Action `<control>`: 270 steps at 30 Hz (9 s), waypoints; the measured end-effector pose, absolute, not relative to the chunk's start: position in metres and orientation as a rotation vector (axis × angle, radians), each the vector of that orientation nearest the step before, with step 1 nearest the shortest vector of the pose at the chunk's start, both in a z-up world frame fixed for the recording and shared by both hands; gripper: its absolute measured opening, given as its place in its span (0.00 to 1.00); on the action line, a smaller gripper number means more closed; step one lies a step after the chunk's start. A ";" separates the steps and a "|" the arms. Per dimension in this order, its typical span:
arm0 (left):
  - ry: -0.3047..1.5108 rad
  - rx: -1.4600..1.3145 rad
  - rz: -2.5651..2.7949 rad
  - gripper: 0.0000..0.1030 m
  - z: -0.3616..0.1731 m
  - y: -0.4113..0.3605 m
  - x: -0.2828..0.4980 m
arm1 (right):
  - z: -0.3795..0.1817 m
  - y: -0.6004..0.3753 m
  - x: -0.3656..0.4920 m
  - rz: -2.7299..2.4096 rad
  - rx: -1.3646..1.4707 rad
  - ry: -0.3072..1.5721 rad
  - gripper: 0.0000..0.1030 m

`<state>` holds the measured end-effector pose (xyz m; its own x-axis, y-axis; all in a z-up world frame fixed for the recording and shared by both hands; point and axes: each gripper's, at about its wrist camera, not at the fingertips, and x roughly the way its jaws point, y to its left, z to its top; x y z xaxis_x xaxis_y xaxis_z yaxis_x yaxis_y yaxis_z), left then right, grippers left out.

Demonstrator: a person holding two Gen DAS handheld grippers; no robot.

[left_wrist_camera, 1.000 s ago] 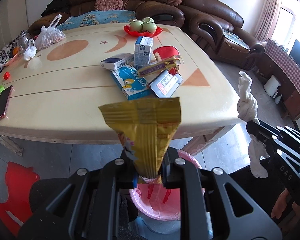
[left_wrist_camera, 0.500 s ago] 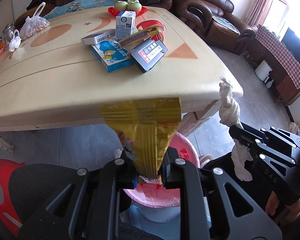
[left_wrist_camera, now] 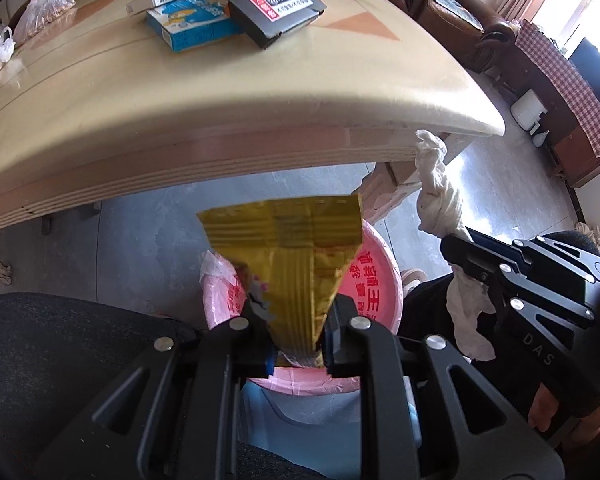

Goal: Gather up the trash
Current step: 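Lift the yellow wrapper and white tissue and carry both toward the pink trash bin, then open the left tool over the bin while the right tool releases the tissue, then raise both open tools from the bin back toward the table, then reach the right tool to the yellow-and-white box on the pile, then grasp the yellow-and-white box with the right tool and lift it, then carry the white-blue box in the left tool while the right tool carries the yellow box to the pink bin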

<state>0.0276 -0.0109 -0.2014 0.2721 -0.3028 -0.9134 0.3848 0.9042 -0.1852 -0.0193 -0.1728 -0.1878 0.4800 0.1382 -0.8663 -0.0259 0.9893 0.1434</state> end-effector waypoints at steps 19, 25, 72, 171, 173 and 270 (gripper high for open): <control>1.500 0.003 -0.494 0.16 -0.296 -0.028 0.062 | -0.275 -0.177 0.013 0.116 0.153 1.259 0.11; 1.588 -0.043 -0.486 0.16 -0.324 -0.024 0.072 | -0.303 -0.173 0.021 0.143 0.170 1.332 0.11; 1.650 0.066 -0.337 0.60 -0.343 -0.020 0.083 | -0.323 -0.172 0.034 0.122 0.188 1.405 0.58; 1.471 0.555 -0.597 0.82 -0.164 -0.014 0.399 | -0.131 -0.183 0.251 0.502 0.685 1.287 0.37; 1.477 0.543 -0.616 0.77 -0.164 -0.019 0.407 | -0.132 -0.185 0.251 0.502 0.683 1.288 0.30; 1.269 0.558 -0.438 0.61 -0.022 0.008 0.243 | -0.013 -0.207 0.131 0.261 0.371 1.030 0.19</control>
